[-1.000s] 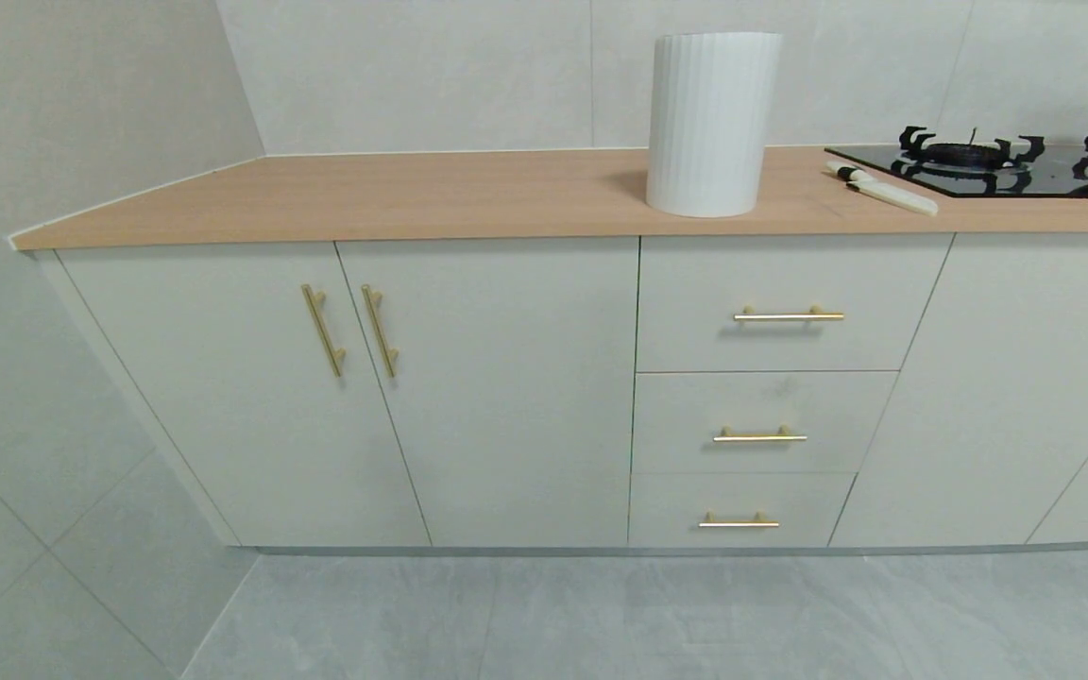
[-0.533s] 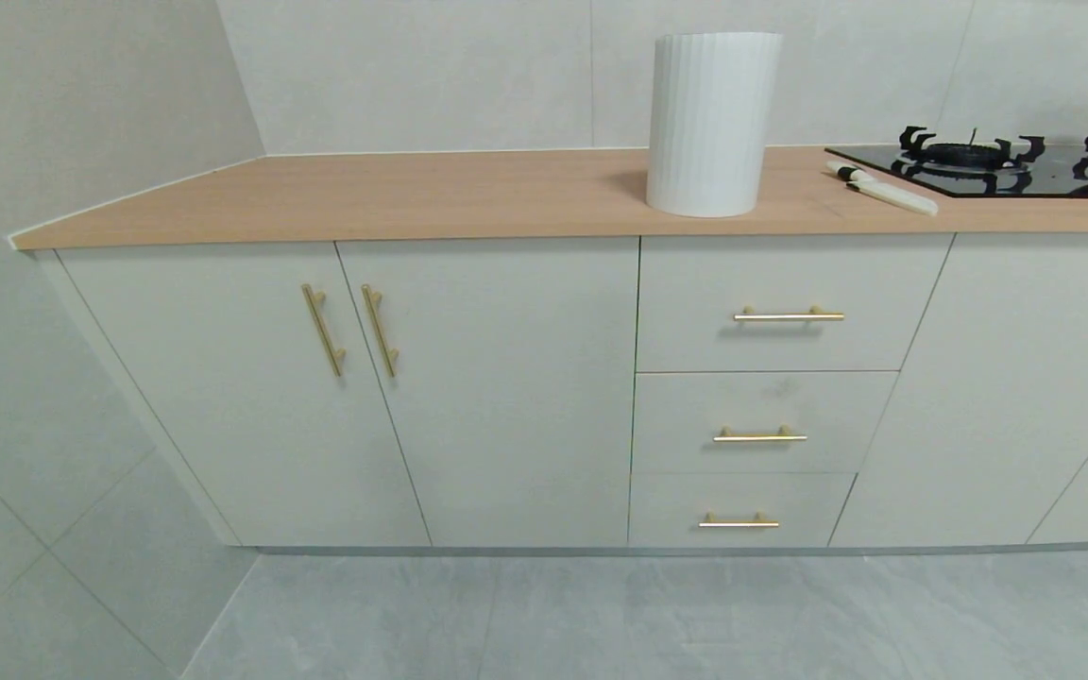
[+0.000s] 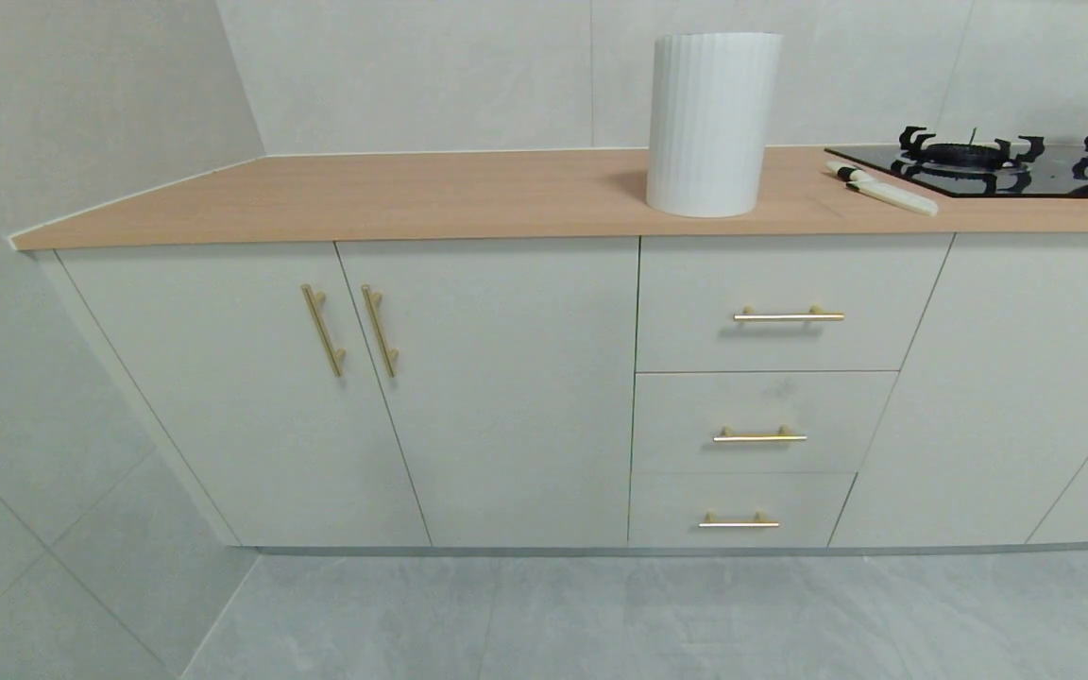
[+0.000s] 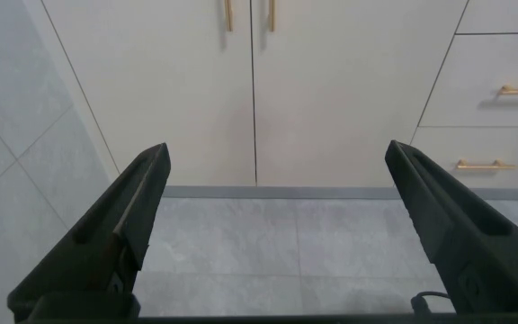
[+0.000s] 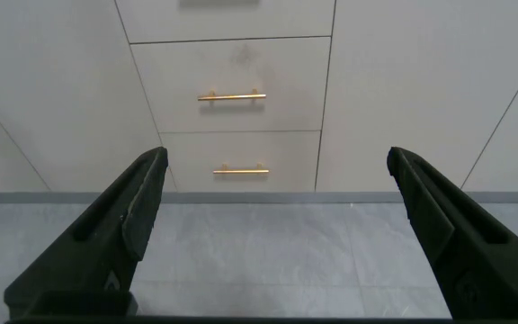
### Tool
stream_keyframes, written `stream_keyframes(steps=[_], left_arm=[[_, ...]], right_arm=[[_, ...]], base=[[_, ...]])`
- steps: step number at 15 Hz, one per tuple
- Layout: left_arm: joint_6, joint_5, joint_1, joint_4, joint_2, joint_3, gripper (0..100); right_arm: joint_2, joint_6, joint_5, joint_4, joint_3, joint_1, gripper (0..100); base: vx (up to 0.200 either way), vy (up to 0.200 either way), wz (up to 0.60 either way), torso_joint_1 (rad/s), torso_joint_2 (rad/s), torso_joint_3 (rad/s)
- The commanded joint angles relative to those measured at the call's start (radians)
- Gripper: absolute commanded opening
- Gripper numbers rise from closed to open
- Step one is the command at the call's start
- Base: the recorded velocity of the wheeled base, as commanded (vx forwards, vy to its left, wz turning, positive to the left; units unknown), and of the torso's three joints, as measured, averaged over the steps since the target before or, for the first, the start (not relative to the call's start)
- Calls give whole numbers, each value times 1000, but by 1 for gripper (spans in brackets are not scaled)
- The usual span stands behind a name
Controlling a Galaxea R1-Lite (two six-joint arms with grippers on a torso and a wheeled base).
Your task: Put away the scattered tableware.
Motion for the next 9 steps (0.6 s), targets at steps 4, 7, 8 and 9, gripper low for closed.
stream_keyframes(steps=[4, 7, 8, 9], left_arm=[[7, -1, 0, 1, 0, 0, 100], [1, -1, 0, 0, 0, 0, 100], [1, -1, 1, 0, 0, 0, 100], [0, -1, 0, 1, 0, 0, 100]], right_arm=[[3, -1, 0, 2, 0, 1, 100], [3, -3, 1, 2, 0, 1, 100], [3, -3, 1, 0, 0, 1, 100], [3, -3, 1, 2, 0, 1, 100]], base=[[0, 0, 0, 0, 0, 0], [0, 0, 0, 0, 0, 0], [0, 0, 0, 0, 0, 0], [0, 0, 0, 0, 0, 0]])
